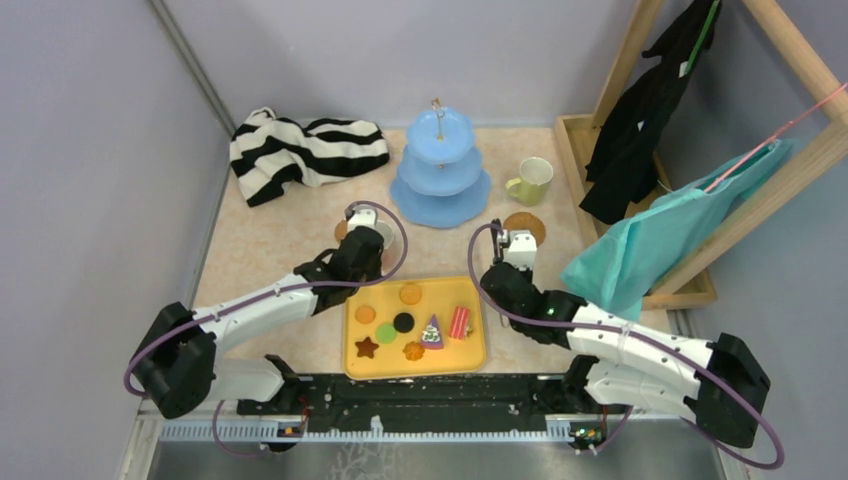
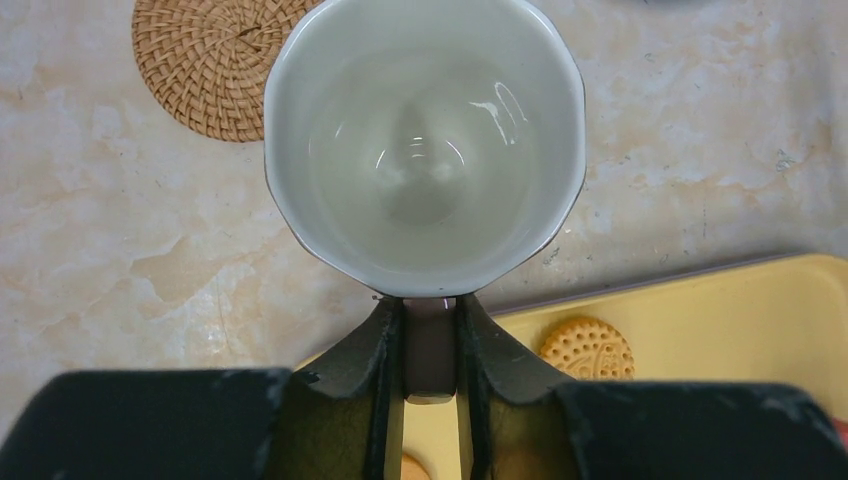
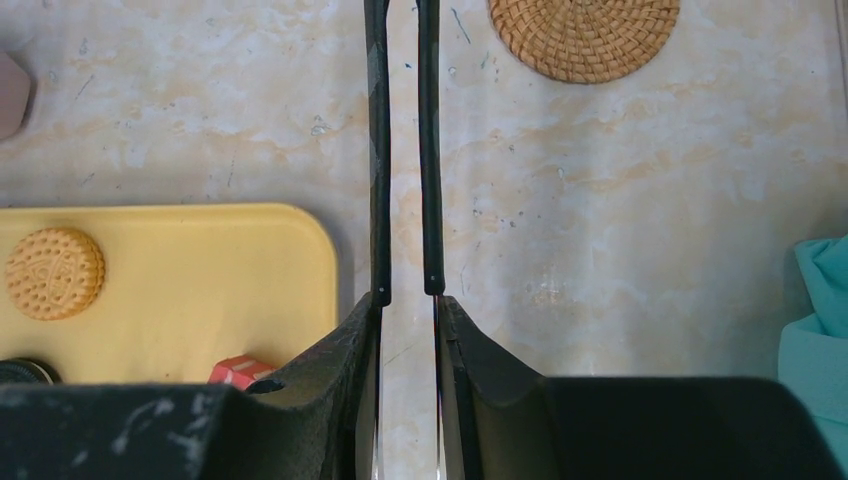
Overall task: Serve the afternoon tea
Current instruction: Pick up the cup at the center of the board, then place the cup at the center of the board.
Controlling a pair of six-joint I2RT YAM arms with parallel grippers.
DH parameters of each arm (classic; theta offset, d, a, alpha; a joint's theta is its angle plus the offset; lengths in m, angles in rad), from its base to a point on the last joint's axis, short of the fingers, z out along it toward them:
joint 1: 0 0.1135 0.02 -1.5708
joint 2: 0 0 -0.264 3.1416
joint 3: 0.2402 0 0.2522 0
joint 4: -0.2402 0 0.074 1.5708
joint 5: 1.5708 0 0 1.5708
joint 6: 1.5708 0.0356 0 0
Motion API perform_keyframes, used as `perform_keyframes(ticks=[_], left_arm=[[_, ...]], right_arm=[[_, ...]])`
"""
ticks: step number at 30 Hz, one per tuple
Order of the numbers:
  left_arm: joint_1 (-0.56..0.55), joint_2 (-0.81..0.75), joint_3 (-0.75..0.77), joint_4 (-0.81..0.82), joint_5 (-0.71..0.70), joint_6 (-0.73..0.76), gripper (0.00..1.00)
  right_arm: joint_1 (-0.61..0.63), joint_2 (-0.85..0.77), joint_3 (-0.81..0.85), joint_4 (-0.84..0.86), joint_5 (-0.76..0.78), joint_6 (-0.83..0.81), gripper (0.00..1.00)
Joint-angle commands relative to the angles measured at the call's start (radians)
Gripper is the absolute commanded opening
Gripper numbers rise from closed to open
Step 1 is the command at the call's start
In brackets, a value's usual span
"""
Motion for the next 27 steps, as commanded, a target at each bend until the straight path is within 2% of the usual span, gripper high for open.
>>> perform_keyframes(ticks=[1,8,14,27], left_arm=[[-0.004,-0.002,0.051,0.090,0.054,0.036,0.08],[-0.018,0.031,0.121,0.135,0.113,0.100,0.04],[-0.063,0.084,0.190,0.171,0.150,0.154,0.03],[-0.161,0.322,0.443,0.210,0.183,0.249,0.04]], right_arm=[[0.012,-0.034,0.077,0.009,0.037,-0.016,0.24],[0.012,-0.059,0.104,-0.023,0.057,-0.026,0.23],[0.012,-0.088,0.127,-0.068,0.096,-0.030,0.23],[0.010,-0.144,0.221,-0.165,0.199,-0.068,0.23]])
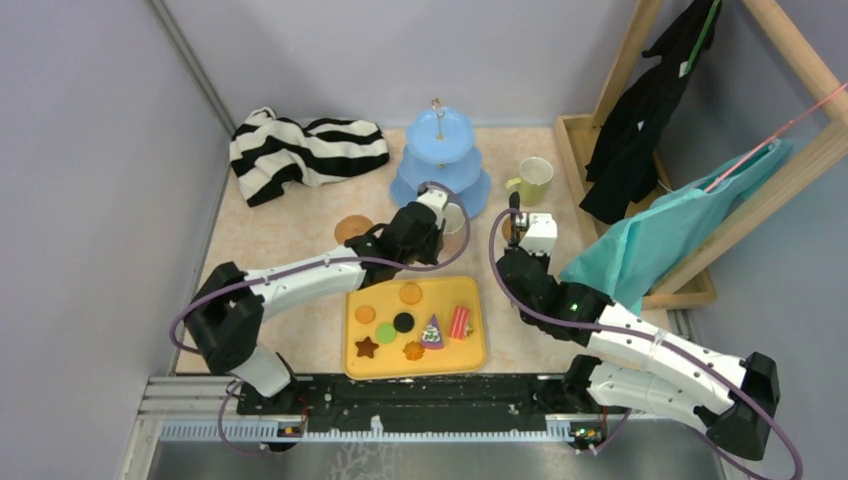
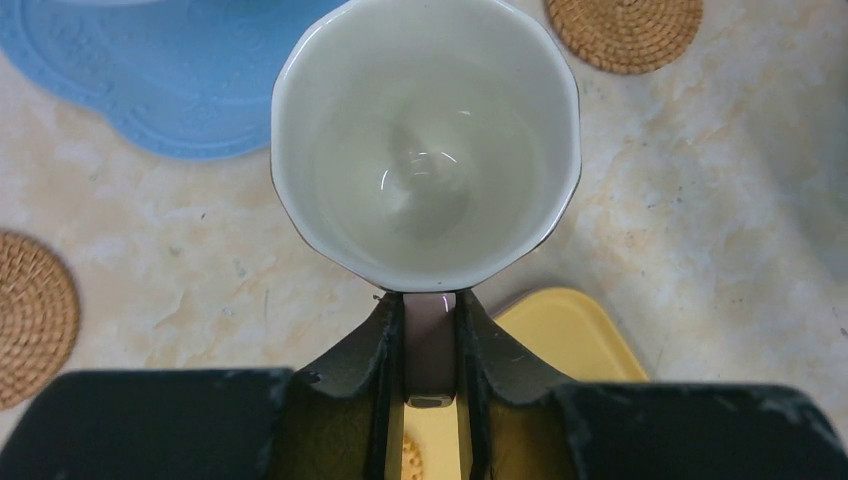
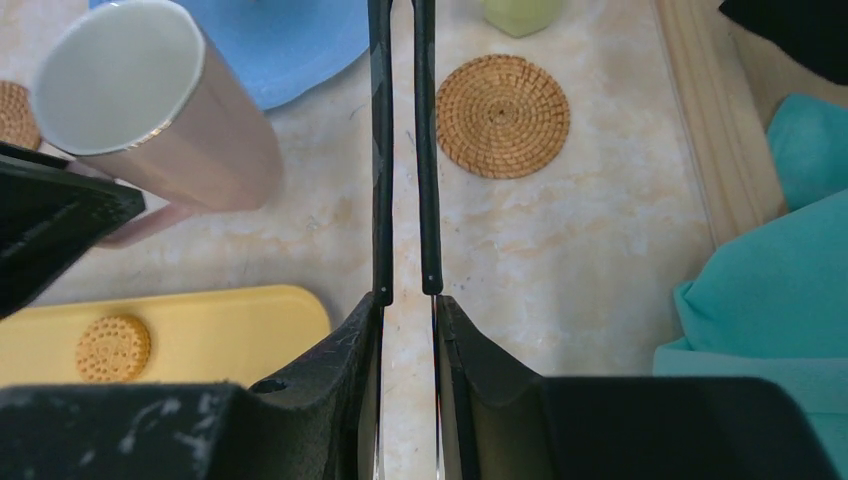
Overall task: Serve the afternoon tea
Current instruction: Place the cup at the center of the board.
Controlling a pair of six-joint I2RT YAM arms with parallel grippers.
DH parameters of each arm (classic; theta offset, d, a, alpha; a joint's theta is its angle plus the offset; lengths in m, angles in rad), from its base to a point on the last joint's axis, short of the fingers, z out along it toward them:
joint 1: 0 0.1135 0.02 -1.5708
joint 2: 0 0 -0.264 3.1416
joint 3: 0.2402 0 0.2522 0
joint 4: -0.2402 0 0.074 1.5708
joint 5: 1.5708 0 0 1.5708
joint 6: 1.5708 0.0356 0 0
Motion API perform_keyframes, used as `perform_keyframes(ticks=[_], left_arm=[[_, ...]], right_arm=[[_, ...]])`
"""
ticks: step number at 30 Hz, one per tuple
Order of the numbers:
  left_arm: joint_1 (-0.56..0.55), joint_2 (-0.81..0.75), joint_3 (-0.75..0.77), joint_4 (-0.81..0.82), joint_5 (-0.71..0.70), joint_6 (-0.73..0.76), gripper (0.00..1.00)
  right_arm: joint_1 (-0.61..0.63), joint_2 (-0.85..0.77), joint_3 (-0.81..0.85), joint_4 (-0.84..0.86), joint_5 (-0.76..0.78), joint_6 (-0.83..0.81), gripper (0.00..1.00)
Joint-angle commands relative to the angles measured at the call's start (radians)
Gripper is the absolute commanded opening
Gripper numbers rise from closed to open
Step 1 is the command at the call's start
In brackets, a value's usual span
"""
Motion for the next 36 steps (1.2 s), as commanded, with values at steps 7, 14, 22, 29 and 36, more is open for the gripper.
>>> perform_keyframes(ticks=[7,14,22,29,36], left_arm=[[-0.060,0.184,0.244,0.139,0.036,0.062,0.04],[-0.071,0.267,0.306,0.142,0.051,0.073,0.04],[-0.075,0.344,0.347,0.175,0.056,0.101,0.04],[-0.080,0.395,0.383,0.178,0.050,0.116,0.07],[-0.085,0.394,0.373,0.179,-0.001,0.107,0.18]], right_arm=[[-0.002,-0.090,0.094,-0.074,0.103,-0.034,0.23],[-0.029,-0.114,0.106,-0.093,0.104,-0.052,0.24],[-0.060,-0.129,0.104,-0.089,0.084,-0.071,0.24],[-0.081,-0.133,0.102,-0.085,0.068,-0.085,0.24],[-0.085,-0.138,0.100,-0.079,0.056,-0.094,0.24]])
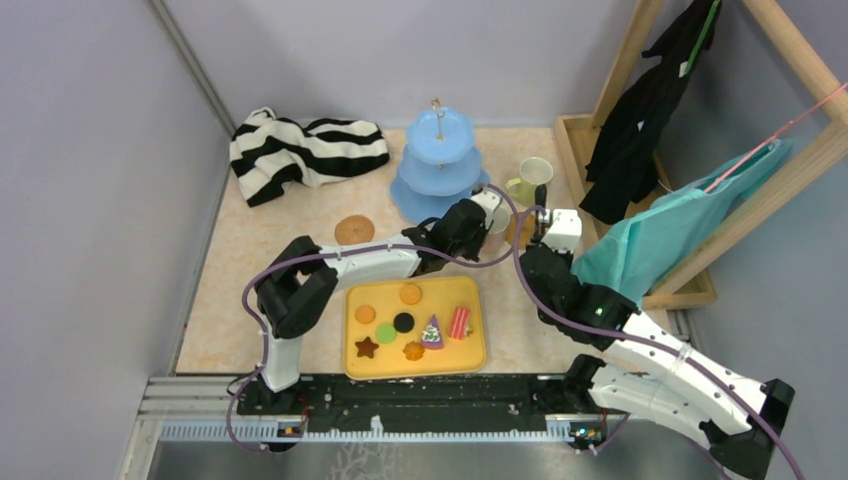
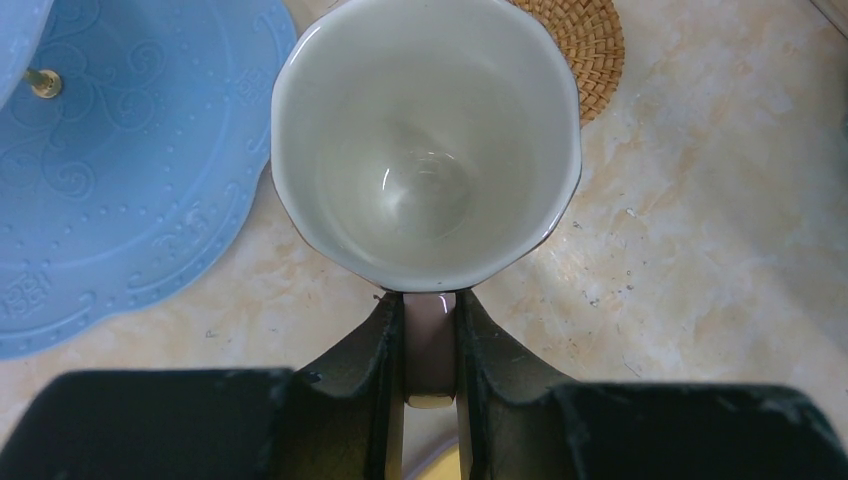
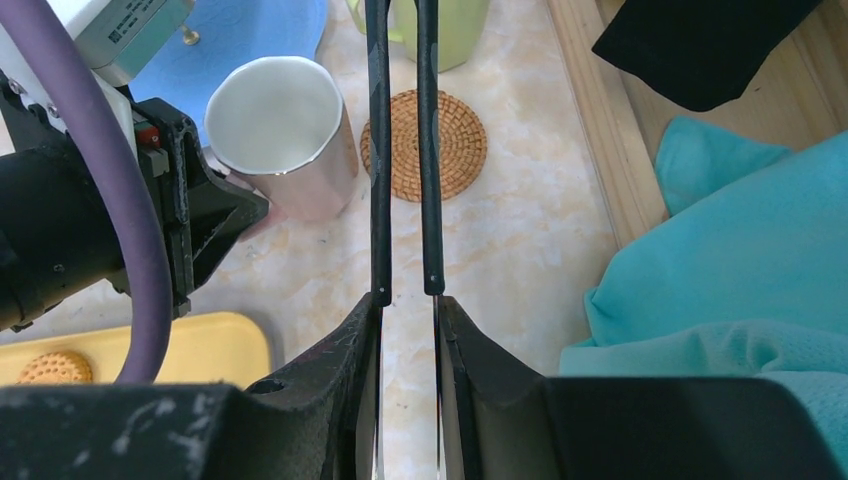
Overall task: Serve the afternoon tea
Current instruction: Place the cup at the center of the board.
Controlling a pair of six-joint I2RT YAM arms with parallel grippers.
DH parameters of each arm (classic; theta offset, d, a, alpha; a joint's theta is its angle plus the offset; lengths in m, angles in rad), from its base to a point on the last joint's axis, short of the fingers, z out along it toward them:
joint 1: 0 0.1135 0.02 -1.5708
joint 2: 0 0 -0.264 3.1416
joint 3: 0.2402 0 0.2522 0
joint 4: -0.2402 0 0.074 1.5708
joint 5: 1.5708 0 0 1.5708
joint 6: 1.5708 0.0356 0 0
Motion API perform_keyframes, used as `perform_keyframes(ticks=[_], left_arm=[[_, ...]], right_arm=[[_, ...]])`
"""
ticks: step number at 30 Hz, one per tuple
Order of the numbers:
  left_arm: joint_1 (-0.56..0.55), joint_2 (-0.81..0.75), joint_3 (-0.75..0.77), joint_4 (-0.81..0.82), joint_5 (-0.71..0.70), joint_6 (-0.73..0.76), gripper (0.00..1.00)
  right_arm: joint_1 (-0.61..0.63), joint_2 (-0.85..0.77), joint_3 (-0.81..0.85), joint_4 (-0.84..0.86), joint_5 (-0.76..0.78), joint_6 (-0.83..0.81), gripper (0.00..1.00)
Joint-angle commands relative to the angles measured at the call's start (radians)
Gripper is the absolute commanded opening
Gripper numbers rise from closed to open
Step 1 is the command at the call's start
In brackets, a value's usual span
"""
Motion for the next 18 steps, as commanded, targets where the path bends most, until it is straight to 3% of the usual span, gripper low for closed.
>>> perform_keyframes(ticks=[1,2,4,6,12,18], left_arm=[[-0.010,-0.010,0.036,0.096,-0.049,0.008,0.19],[-0.010,-0.013,0.032,0.094,-0.055,0.007,0.21],[-0.010,-0.014,0.028,0.092,-0.065,0.008,0.40],[-0.010,-0.018,0.022,0.091,-0.073,0.008,0.50],[-0.012,-0.035,0.009,0.103,-0.093,0.006,0.65],[-0.016,-0.086,-0.016,0.113,-0.136,0.007,0.71]], right_arm=[[-0.008,-0.019,0.057,0.034,-0.001,-0.017,0.24],[-0.010,-0.014,0.056,0.036,-0.005,-0.018,0.24],[-0.009,-0.010,0.055,0.041,-0.011,-0.017,0.24],[-0.010,-0.009,0.054,0.044,-0.014,-0.018,0.24],[-0.009,-0.004,0.060,0.045,-0.014,-0.020,0.24],[-0.010,0.004,0.067,0.045,-0.017,-0.029,0.24]])
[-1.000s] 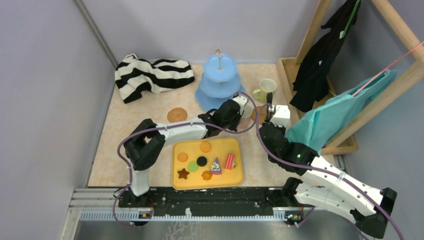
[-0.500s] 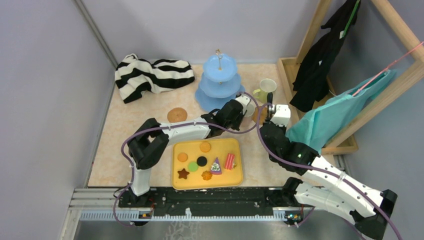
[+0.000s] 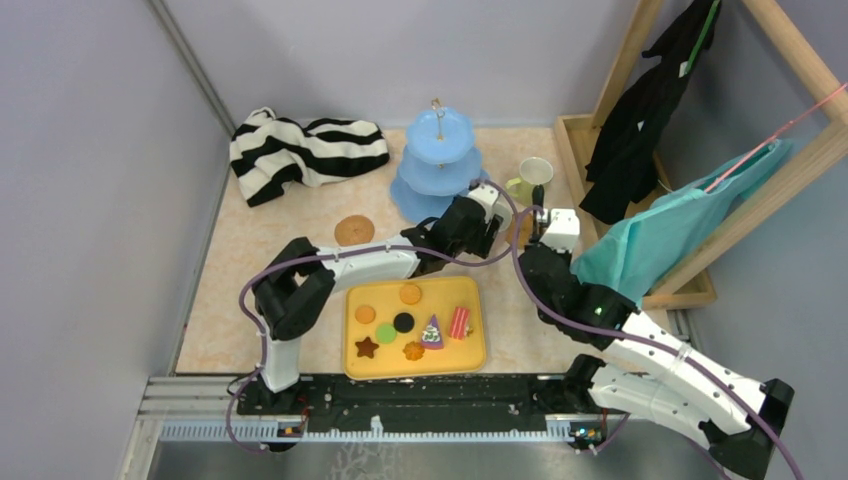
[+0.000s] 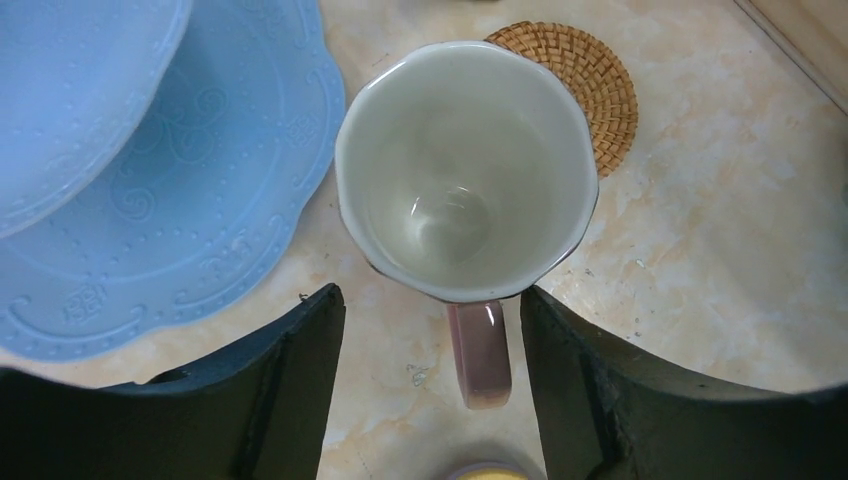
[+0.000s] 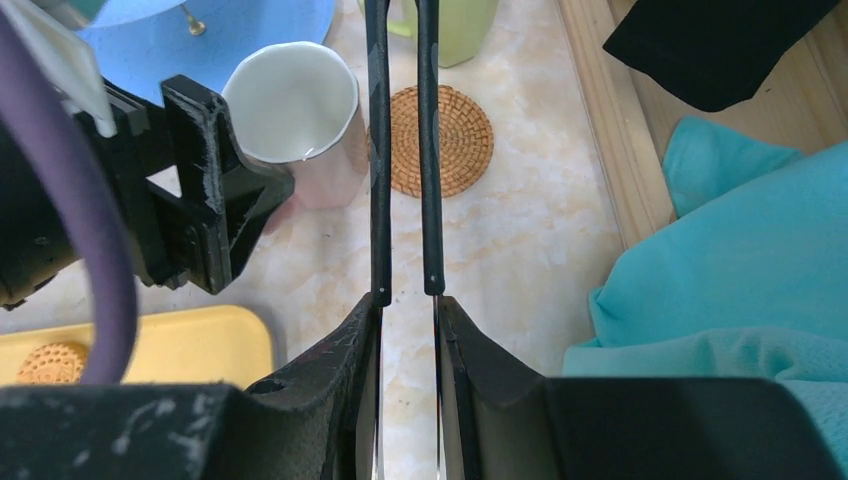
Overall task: Serve the afternoon tea
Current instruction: Place the cup at the center of the board.
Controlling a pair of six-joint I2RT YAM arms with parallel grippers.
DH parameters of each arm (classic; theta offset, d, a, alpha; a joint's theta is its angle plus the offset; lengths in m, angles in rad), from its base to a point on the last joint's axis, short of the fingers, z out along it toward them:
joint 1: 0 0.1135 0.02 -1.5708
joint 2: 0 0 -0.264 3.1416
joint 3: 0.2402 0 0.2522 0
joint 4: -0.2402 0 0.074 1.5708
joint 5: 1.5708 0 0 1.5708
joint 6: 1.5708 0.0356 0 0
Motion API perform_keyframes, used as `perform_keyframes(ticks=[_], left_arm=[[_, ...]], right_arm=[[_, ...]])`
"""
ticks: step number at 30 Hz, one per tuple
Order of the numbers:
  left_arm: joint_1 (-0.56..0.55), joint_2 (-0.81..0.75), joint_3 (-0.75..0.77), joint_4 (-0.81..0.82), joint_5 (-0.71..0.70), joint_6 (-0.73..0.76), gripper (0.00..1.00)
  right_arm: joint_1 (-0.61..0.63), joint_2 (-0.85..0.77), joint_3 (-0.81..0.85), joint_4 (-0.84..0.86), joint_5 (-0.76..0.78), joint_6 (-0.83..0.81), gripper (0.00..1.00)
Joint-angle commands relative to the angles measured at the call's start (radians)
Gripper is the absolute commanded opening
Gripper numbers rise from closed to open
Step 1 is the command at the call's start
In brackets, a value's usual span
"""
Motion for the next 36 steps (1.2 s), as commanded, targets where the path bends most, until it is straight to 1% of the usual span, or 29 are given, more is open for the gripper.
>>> perform_keyframes(ticks=[1,8,12,14,15,19,23,26,29,31,36], left_arm=[[-0.008,-0.098,-0.025,0.054,-0.060,0.007,0.72],[-0.008,-0.259,-0.156,0.078,-0.128,0.003,0.78],[-0.008,-0.359,-0.218,0.038,-0.171,-0.023,0.78],[-0.008,-0.410,-0.265,0.016,-0.204,-0.060,0.78],[-0.008,-0.435,-0.287,-0.005,-0.229,-0.095,0.77],[-0.007,-0.513,-0.373,-0.168,-0.358,-0.315,0.75],[0.003,-0.583,-0.451,-0.340,-0.426,-0.542,0.73],[0.021,-0.636,-0.509,-0.446,-0.423,-0.721,0.71],[0.041,-0.674,-0.561,-0.515,-0.406,-0.877,0.68],[0.057,-0.697,-0.589,-0.543,-0.396,-0.961,0.67],[0.111,-0.724,-0.644,-0.553,-0.332,-1.112,0.64]], right_arm=[[-0.005,0.003,0.068,0.044,0.005,-0.016,0.24],[-0.006,0.006,0.064,0.059,-0.013,-0.024,0.24],[-0.004,0.009,0.064,0.063,-0.026,-0.029,0.23],[-0.004,0.011,0.062,0.063,-0.029,-0.034,0.23],[-0.005,0.012,0.059,0.061,-0.028,-0.034,0.23],[-0.003,0.014,0.050,0.061,-0.040,-0.037,0.23],[0.004,0.012,0.046,0.060,-0.049,-0.037,0.23],[0.013,0.010,0.046,0.062,-0.061,-0.038,0.23],[0.026,0.011,0.046,0.060,-0.064,-0.033,0.23],[0.037,0.012,0.044,0.059,-0.066,-0.030,0.23],[0.055,0.018,0.042,0.054,-0.070,-0.024,0.23]])
